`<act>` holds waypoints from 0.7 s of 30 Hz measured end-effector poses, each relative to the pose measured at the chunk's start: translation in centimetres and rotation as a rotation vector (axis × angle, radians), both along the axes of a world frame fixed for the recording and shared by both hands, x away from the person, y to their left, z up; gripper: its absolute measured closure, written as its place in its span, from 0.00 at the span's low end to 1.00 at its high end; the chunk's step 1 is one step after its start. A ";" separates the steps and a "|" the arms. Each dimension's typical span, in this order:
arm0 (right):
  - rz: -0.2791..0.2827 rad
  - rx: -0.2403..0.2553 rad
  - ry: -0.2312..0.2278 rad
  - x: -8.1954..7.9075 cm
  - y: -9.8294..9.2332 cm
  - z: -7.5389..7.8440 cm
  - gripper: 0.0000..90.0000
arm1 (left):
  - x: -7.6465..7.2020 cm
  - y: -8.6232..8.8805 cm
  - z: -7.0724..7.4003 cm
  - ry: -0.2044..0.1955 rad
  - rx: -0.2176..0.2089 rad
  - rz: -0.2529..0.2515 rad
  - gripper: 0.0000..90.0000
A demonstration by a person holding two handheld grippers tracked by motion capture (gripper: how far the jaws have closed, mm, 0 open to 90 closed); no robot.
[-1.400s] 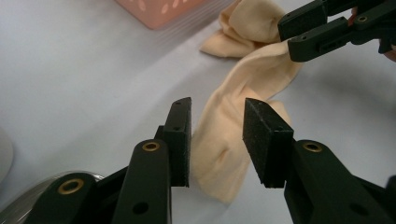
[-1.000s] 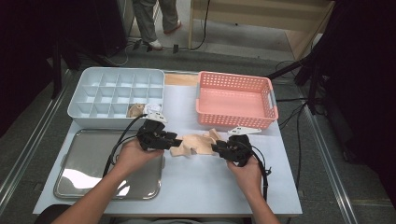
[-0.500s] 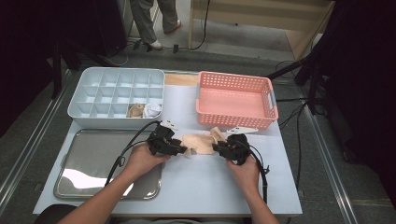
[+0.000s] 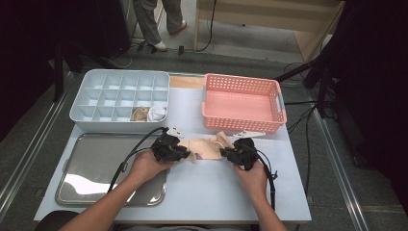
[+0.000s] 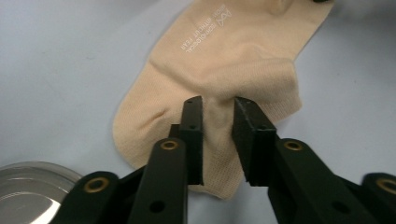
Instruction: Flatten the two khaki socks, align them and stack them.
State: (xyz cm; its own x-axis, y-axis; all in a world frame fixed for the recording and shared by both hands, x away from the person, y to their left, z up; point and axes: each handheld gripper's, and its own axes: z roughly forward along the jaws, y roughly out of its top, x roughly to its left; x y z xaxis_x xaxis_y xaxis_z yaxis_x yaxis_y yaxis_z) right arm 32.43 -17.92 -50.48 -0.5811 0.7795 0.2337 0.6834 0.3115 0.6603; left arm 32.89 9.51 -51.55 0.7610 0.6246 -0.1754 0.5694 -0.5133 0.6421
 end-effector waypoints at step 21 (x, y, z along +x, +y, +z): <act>-0.036 -0.007 0.041 -2.2 -1.7 0.1 0.97 | 0.7 1.2 0.6 0.093 -0.017 -0.003 1.00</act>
